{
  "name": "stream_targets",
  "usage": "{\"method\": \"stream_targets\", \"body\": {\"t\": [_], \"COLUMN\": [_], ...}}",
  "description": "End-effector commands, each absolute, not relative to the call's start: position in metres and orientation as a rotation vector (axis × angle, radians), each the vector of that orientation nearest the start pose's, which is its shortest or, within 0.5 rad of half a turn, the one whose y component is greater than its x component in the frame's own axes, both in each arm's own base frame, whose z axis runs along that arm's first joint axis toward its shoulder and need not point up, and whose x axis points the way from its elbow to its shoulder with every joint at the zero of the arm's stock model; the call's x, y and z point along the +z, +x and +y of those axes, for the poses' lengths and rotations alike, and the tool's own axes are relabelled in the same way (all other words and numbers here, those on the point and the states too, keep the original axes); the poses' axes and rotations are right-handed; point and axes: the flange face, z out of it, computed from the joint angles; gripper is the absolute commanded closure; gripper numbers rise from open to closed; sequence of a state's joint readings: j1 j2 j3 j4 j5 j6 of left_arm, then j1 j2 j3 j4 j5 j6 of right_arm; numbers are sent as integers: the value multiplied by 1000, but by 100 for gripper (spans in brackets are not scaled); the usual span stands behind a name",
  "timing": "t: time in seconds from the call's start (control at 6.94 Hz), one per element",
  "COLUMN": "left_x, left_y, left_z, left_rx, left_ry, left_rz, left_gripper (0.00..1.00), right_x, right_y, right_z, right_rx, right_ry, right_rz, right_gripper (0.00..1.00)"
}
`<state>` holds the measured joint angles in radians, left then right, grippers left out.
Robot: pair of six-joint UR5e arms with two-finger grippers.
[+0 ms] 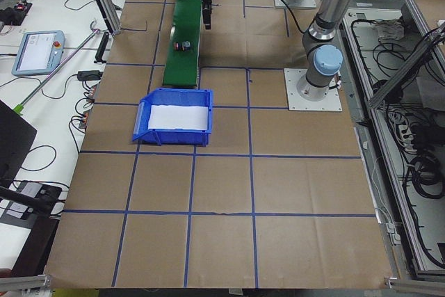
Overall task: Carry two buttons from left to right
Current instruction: 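Grasp the yellow button with the right gripper and lift it, then carry the yellow button into the far blue bin and release it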
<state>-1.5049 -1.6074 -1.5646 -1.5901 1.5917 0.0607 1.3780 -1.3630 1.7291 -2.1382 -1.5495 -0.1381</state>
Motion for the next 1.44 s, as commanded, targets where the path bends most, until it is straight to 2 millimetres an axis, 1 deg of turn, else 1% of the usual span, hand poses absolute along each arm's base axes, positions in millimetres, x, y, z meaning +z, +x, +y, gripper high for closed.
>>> {"method": "stream_targets", "body": {"t": [0.0,0.14,0.29,0.43,0.58,0.72,0.86,1.01,1.3], "left_x": [472,473,474,473,473,474,474,474,475], "left_y": [-98,-98,-98,-98,-98,-98,-98,-98,-98], "left_z": [-508,-508,-507,-508,-508,-507,-507,-507,-506], "left_rx": [79,76,74,76,76,74,71,71,69], "left_ry": [-6,-6,-6,-6,-6,-6,-6,-6,-6], "left_rz": [3122,3122,3122,3122,3122,3122,3122,3122,3122], "left_gripper": [0,0,0,0,0,0,0,0,0], "right_x": [395,392,378,355,322,294,270,255,236], "right_y": [-88,-135,-177,-202,-210,-216,-212,-214,-217], "right_z": [-560,-551,-541,-533,-530,-528,-528,-530,-534], "right_rx": [-323,-304,-259,-200,-139,-85,-73,-69,-41], "right_ry": [-108,-176,-249,-321,-342,-311,-301,-295,-290], "right_rz": [3192,3208,3209,3189,3156,3118,3060,3054,3040], "right_gripper": [95,95,95,96,96,96,96,96,96]}}
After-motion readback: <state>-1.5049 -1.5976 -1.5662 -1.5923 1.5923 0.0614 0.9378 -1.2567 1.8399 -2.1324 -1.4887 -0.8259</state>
